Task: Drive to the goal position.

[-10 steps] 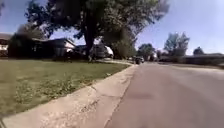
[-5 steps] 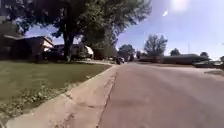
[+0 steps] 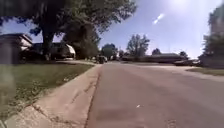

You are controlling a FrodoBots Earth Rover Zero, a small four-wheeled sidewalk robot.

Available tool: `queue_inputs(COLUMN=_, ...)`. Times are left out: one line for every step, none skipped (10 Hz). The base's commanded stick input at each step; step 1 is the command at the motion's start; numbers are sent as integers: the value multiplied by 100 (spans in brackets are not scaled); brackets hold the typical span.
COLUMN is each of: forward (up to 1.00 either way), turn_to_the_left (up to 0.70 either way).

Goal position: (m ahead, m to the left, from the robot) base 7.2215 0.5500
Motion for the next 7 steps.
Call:
queue_inputs(forward=70, turn_to_the_left=-35)
queue_inputs(forward=70, turn_to_the_left=-14)
queue_inputs(forward=70, turn_to_the_left=0)
queue_inputs(forward=70, turn_to_the_left=0)
queue_inputs(forward=70, turn_to_the_left=0)
queue_inputs(forward=70, turn_to_the_left=0)
queue_inputs(forward=70, turn_to_the_left=0)
